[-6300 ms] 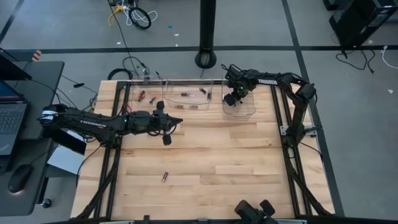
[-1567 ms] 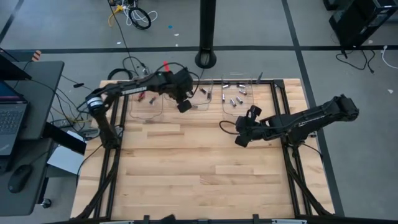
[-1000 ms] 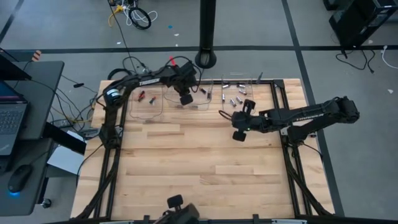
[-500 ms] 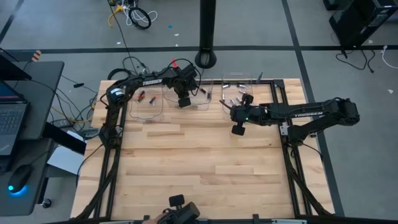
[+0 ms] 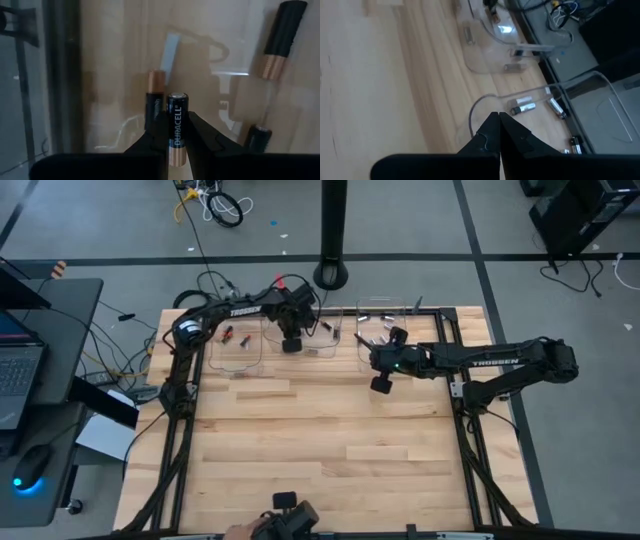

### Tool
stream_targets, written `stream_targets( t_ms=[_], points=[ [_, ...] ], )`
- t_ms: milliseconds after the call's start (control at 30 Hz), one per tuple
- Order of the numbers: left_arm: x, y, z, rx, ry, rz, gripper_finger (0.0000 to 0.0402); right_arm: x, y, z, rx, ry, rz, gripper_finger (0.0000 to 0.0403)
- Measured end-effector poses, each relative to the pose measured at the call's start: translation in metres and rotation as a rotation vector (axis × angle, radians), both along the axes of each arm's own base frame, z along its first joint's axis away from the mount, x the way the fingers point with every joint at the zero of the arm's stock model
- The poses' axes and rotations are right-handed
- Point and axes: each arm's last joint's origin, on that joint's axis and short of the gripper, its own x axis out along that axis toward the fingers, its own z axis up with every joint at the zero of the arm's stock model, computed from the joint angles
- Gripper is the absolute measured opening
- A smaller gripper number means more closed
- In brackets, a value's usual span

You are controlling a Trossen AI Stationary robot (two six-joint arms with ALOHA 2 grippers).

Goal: Sort batteries
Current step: Put the black battery into the right transparent bin, then return to Home Position

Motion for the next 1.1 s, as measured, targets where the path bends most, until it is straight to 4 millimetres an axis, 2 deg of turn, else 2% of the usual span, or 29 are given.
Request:
stream_targets(
  t_ms=[133,267,600,733,867,1100],
  points=[
    [0.001,0.002,-0.012,-0.031,0.020,-0.011,0.0044,0.002,-0.001,0.002,-0.005,-0.035,0.000,0.0006],
    [0.001,0.002,-0.014,-0.032,0.020,-0.007,0.0048,0.003,-0.001,0.003,-0.006,-0.039,-0.002,0.0006],
    [0.013,0.002,-0.003,0.005,-0.019,0.005,0.0115,0.003,-0.001,0.005,-0.008,-0.064,-0.004,0.0007],
    [0.019,-0.002,0.002,0.020,-0.026,-0.024,0.0124,-0.001,-0.001,0.011,-0.011,-0.087,-0.004,0.0008],
    [0.022,-0.008,0.017,0.024,-0.085,-0.039,0.0124,-0.006,0.000,0.018,-0.016,-0.122,-0.002,0.0009],
    [0.016,-0.020,0.060,-0.024,-0.390,-0.117,0.0087,-0.011,0.005,0.028,0.029,-0.209,0.103,0.0009]
  ],
)
